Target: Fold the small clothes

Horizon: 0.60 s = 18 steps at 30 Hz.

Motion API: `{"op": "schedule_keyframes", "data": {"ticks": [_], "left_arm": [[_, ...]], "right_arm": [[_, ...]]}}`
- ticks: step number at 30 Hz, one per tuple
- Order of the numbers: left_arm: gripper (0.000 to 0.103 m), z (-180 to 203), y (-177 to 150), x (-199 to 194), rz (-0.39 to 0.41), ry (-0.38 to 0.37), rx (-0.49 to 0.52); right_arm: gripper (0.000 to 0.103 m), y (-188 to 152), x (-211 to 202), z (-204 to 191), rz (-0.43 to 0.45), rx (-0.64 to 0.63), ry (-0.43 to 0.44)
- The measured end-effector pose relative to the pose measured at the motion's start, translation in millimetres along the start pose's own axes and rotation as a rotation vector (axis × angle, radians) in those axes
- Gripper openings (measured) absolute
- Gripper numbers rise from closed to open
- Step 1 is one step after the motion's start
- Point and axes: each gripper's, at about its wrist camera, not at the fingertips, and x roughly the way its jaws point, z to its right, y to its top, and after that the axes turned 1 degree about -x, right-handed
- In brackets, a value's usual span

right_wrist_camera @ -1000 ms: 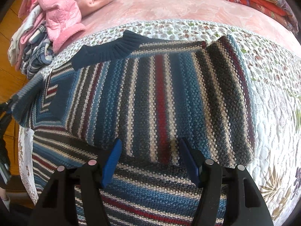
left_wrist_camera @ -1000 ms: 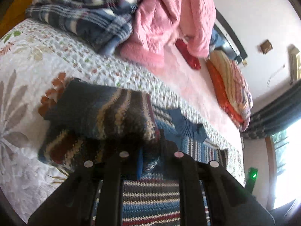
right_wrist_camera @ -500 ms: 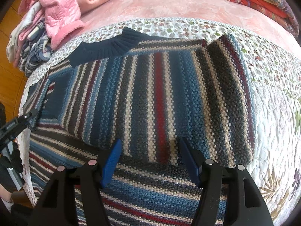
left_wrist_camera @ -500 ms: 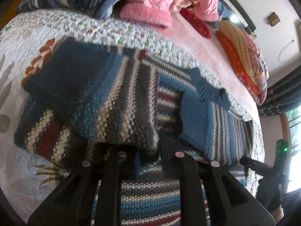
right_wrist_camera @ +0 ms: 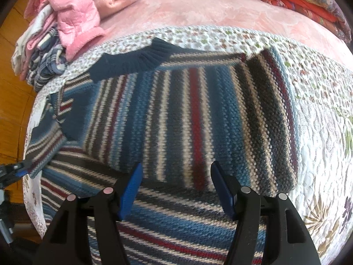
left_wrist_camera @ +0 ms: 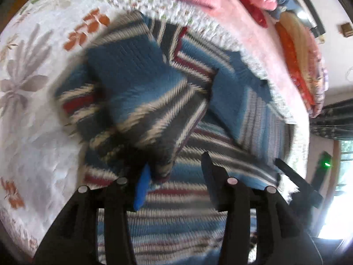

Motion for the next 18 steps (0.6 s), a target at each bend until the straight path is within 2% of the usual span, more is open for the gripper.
{"op": "schedule_keyframes", "data": {"ticks": [4, 5, 6, 8, 11, 13, 18], "left_arm": [[0.062, -14, 15, -26, 0.067, 0.021, 0.026], [0.063, -20, 22, -26, 0.08, 0.047, 0.038], [0.063, -26, 30, -22, 0.108, 0.109, 0.045], [0.061, -48, 42, -9, 0.115, 0.184, 0.028], [0.057, -78, 53, 1, 0.08, 0.163, -0.1], [0.057, -84, 55, -3, 0.099, 0.134, -0.149], [0.057, -69, 55, -3, 0.103, 0.109, -0.089]], "right_arm": [[0.064, -3, -14, -23, 0.004, -0.007, 0.098], [0.064, -3, -17, -30, 0.002, -0.017, 0.111], [0.065, -5, -20, -38, 0.002, -0.029, 0.123], [0.066, -7, -23, -55, -0.007, -0.038, 0.158], [0.068, -9, -16, -84, -0.034, -0.032, 0.224], [0.069, -10, -2, -105, -0.071, -0.018, 0.27], [0.069, -12, 47, -162, -0.164, 0.008, 0.324]]}}
